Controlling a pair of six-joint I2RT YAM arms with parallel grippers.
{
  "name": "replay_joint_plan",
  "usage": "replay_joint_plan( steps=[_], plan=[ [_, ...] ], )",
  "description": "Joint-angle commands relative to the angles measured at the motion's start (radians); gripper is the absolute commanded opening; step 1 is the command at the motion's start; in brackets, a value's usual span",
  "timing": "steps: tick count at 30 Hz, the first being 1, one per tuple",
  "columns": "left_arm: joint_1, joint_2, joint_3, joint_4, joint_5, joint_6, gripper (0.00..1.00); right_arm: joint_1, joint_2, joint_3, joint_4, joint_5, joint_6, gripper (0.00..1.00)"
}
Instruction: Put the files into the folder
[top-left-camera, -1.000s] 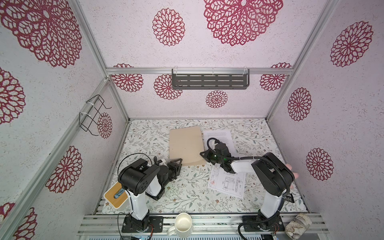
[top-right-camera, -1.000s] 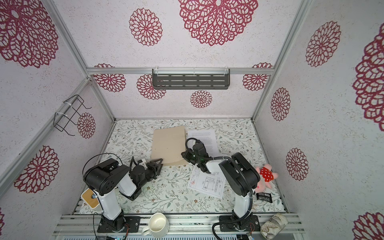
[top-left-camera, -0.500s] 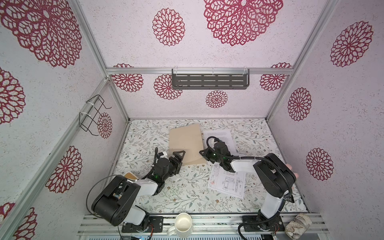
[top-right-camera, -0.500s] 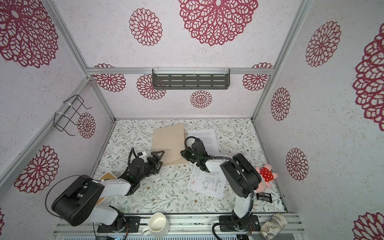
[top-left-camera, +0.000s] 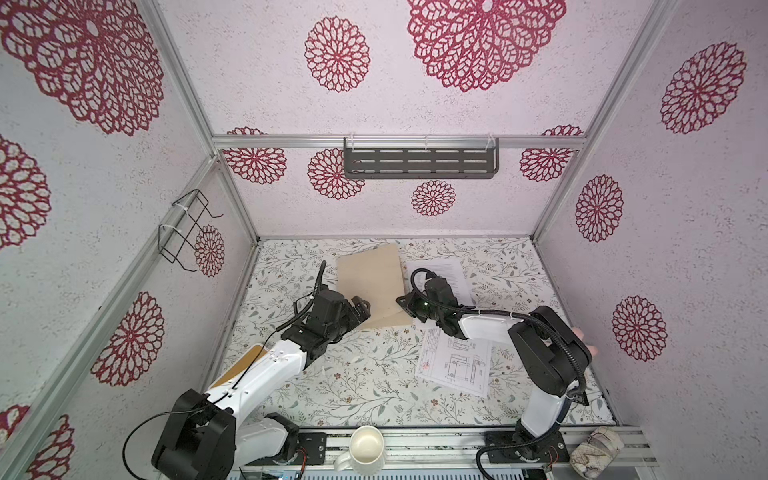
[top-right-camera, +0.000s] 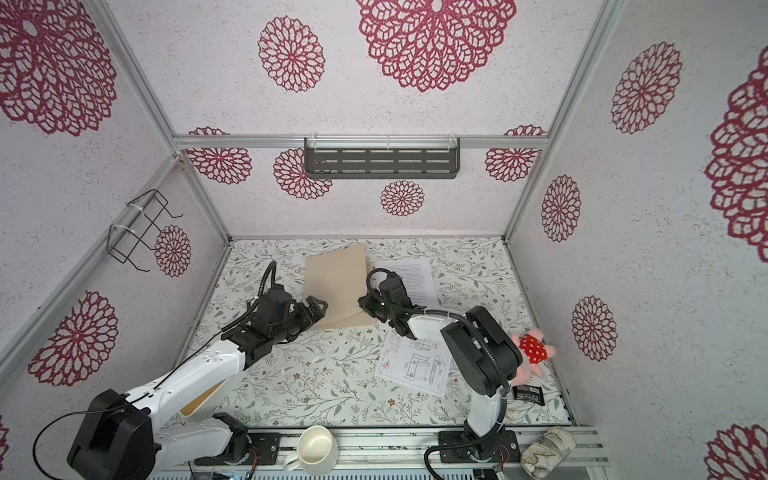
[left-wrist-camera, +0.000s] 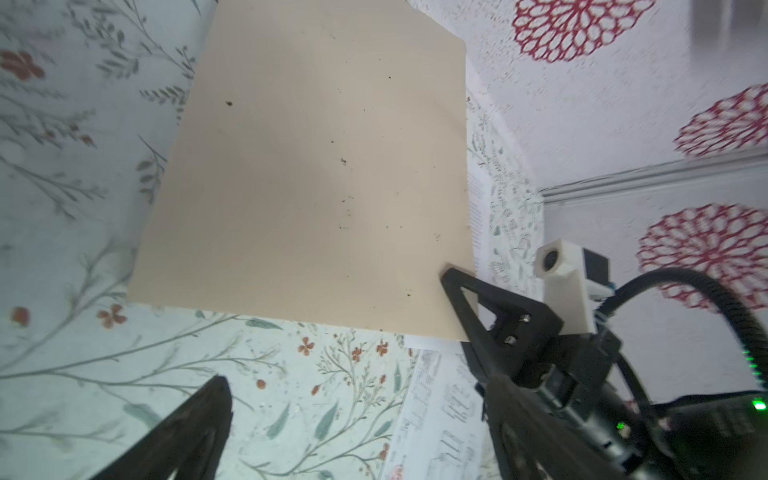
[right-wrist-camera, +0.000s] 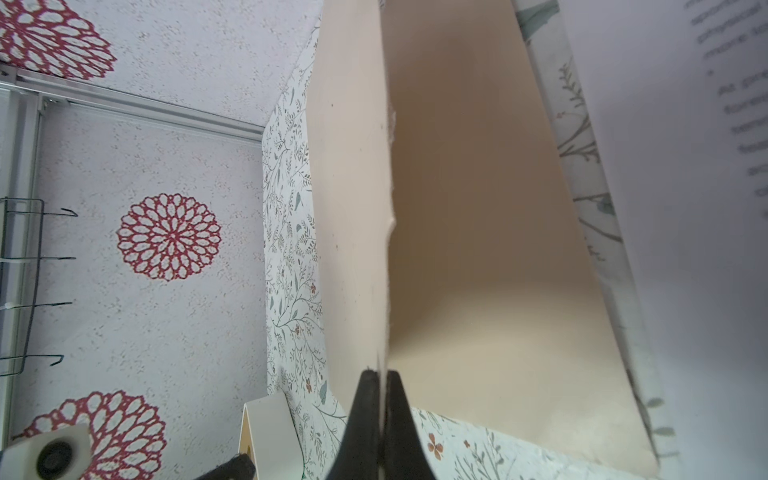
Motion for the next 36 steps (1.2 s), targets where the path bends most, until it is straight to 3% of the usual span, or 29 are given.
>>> replay_joint_plan(
  steps=[1, 8, 18, 36],
  plan=[
    [-0.023, 0.039, 0.056, -0.186, -0.099, 0.273, 0.98, 0.005, -0.048, 0.043, -0.036, 0.021, 0.008, 0.03],
    [-0.148, 0.037, 0.055, -0.155, -0.316, 0.580, 0.98, 0.007, -0.053, 0.065, -0.076, 0.026, 0.022, 0.04],
    [-0.237, 0.050, -0.032, 0.006, -0.418, 0.845, 0.99, 0.011, -0.045, 0.087, -0.089, 0.020, 0.052, 0.04],
    [-0.314, 0.266, 0.031, 0.163, -0.511, 1.029, 0.96, 0.013, -0.082, 0.123, -0.133, 0.008, 0.129, 0.03]
  ],
)
